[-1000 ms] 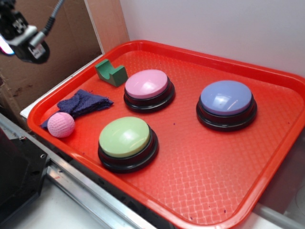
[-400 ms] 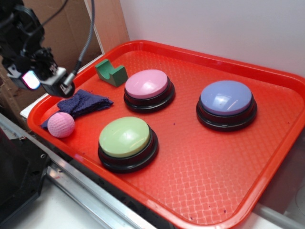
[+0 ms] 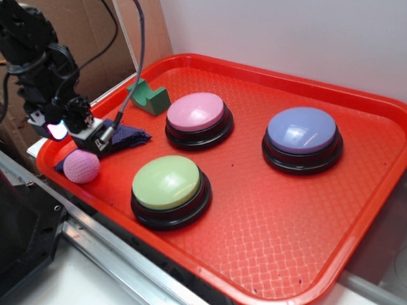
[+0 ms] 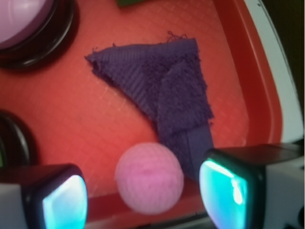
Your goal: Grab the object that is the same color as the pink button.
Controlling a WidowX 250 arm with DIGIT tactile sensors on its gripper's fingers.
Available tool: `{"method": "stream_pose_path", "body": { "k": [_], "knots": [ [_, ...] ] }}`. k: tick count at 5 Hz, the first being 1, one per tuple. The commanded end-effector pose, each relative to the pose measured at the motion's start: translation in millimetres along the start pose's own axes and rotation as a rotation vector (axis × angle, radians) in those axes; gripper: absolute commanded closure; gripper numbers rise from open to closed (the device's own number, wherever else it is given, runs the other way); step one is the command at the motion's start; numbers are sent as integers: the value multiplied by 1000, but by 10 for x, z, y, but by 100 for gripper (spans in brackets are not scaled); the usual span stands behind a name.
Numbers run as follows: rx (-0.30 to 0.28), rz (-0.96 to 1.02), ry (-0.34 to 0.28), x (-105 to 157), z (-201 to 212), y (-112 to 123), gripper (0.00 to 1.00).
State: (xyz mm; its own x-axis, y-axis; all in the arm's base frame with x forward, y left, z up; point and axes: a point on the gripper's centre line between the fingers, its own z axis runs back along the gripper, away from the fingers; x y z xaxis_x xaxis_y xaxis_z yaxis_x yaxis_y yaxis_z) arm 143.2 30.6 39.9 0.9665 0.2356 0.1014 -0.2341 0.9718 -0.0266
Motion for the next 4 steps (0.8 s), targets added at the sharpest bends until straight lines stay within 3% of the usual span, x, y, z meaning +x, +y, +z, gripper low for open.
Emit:
{"method": "stream_pose_path", "body": {
  "k": [1, 2, 3, 4],
  "knots": [
    [1, -117, 103, 88, -161, -13, 0],
    [25, -108, 134, 117, -267, -1, 0],
    [17, -112, 149, 168, -329, -6, 13],
    [15, -114, 160, 230, -347, -19, 100]
  ]
}}
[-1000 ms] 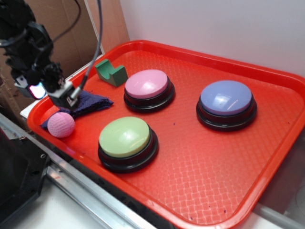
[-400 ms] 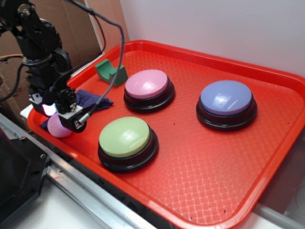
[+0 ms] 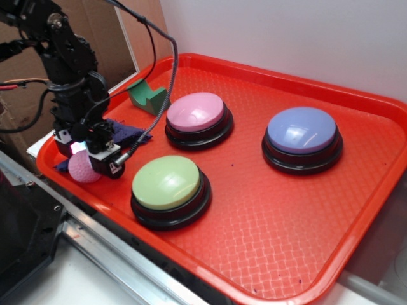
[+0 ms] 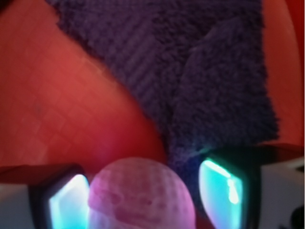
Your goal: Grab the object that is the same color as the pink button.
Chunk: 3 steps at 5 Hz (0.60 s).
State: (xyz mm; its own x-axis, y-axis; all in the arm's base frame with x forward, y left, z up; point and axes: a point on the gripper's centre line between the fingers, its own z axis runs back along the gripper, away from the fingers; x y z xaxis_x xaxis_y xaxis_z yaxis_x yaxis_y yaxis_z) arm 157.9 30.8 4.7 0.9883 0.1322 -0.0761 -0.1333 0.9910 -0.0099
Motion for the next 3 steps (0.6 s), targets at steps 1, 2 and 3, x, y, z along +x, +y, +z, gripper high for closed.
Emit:
{"method": "stream_pose_path", "body": {
  "k": [1, 2, 3],
  "knots": [
    [9, -10, -13, 141, 44, 8, 100],
    [-3, 24, -16, 152, 162, -5, 100],
    [-26, 102, -14, 133, 362, 4, 100]
  ]
}}
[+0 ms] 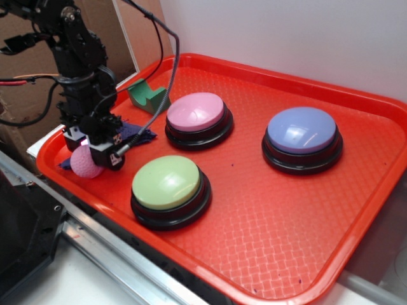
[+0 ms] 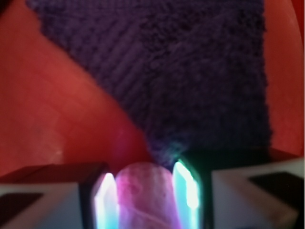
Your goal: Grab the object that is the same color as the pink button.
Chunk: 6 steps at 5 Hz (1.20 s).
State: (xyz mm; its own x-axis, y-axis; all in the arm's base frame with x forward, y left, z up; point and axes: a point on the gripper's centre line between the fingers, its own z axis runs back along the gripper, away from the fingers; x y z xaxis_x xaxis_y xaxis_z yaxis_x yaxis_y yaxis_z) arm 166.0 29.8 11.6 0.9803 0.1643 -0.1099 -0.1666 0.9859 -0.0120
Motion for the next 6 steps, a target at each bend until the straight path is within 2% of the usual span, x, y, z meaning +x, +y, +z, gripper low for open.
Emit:
{"method": "stream_pose_path", "body": {
  "k": [1, 2, 3, 4, 5, 6],
  "knots": [
    [-48, 157, -86, -31, 643, 2, 100],
    [-95, 170, -146, -81, 1075, -112, 100],
    [-117, 133, -184, -48, 1416, -277, 100],
    [-183, 80, -222, -80, 1699, -378, 100],
    [-171, 70, -279, -156, 1776, -399, 100],
    [-163, 44, -263, -150, 1700, -403, 100]
  ]
}}
